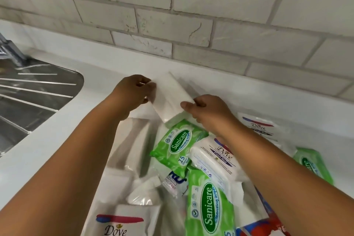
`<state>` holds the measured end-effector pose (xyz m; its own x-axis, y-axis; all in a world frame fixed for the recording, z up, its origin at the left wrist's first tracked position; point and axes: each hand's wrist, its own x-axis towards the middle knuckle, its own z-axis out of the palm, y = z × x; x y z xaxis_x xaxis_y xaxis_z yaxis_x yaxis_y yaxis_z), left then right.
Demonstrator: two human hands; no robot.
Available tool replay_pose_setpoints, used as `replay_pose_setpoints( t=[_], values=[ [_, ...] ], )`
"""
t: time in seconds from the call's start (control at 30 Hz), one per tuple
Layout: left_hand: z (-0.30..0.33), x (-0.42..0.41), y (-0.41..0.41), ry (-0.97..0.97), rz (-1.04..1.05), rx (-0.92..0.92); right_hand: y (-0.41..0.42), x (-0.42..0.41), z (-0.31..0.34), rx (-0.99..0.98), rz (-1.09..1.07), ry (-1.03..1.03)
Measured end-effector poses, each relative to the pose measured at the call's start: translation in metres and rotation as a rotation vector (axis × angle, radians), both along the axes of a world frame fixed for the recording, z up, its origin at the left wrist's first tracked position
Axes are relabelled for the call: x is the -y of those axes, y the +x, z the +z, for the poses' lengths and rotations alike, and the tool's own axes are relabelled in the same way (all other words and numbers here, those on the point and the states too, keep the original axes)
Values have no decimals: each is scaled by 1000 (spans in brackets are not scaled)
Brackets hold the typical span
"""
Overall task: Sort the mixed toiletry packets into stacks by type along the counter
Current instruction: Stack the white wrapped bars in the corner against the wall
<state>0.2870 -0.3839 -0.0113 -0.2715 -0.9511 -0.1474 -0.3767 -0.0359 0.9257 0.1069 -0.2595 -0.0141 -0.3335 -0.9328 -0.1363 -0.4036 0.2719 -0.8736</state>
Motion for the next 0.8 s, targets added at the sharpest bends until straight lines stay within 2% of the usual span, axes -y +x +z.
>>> replay_pose_setpoints(
  t=[0.27,0.43,0.57,0.8],
  values=[
    [54,-101,-17,-4,-101,-263,-30,-103,34,321,-277,-280],
    [69,-176,-48,11,-259,-218,-58,-185,46,453,-461,-464],
    [68,-238,-94,6,-393,-184,-90,-257,49,488,-589,-509],
    [55,-357,-198,31,-505,-164,-161,-380,41,489,-809,-551]
  ],
)
